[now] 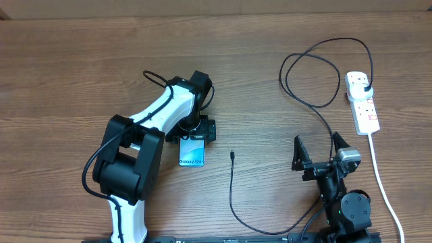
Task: Plug charger to phone and switch on socket
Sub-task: 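Tilt the held phone upright, bottom edge toward the cable end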
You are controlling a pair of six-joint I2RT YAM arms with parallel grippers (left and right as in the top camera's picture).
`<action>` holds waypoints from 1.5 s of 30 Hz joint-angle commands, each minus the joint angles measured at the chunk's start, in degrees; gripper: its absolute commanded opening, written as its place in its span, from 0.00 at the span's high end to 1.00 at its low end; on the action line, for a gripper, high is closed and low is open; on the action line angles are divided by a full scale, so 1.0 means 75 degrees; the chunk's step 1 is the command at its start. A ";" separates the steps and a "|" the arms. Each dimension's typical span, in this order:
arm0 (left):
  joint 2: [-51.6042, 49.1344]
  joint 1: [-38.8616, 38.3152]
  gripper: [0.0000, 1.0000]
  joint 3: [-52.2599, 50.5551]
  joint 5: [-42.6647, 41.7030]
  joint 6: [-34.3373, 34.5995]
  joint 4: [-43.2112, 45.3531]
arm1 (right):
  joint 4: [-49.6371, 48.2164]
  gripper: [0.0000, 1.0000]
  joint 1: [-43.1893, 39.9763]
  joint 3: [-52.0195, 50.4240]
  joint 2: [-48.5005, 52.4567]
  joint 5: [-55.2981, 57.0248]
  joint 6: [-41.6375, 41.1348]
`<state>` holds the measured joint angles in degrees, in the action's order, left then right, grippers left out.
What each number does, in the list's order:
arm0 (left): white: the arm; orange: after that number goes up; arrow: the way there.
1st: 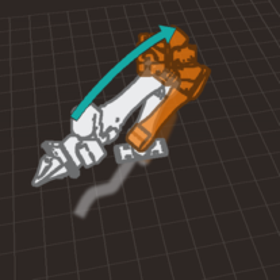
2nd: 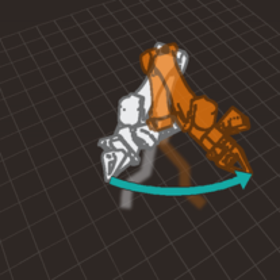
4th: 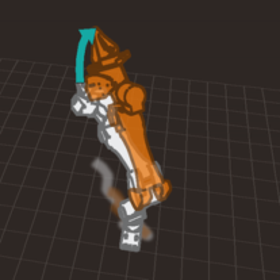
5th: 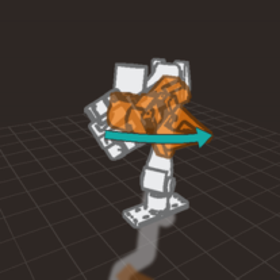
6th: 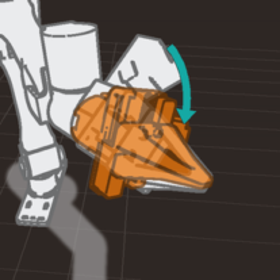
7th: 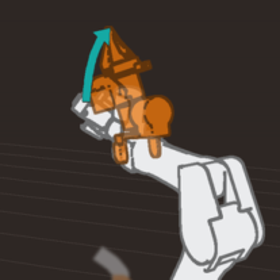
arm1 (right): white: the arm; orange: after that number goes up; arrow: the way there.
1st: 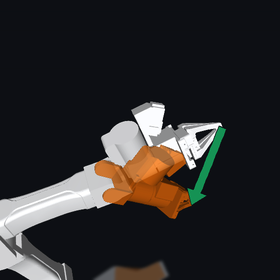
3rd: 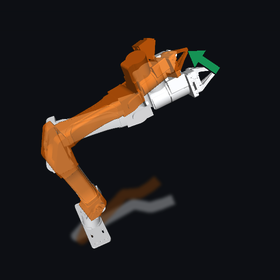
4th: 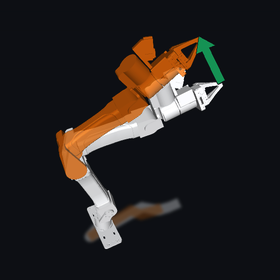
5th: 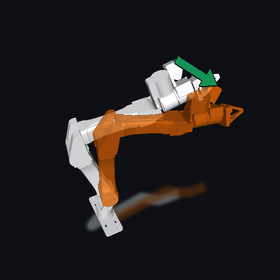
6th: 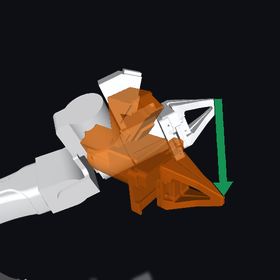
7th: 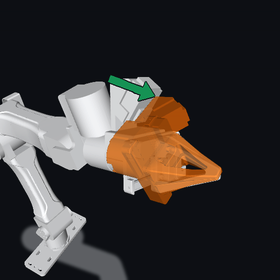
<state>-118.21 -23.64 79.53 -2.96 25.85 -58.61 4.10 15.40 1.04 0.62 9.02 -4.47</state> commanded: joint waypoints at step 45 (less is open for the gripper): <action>-0.0385 -0.0017 0.00 -0.0405 -0.0149 0.0216 0.1148 | -0.0047 0.00 -0.0020 -0.0079 -0.0058 0.0052 0.0032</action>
<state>-117.36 -23.66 78.76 -1.04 28.40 -52.62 4.10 15.40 1.04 0.62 9.04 -4.45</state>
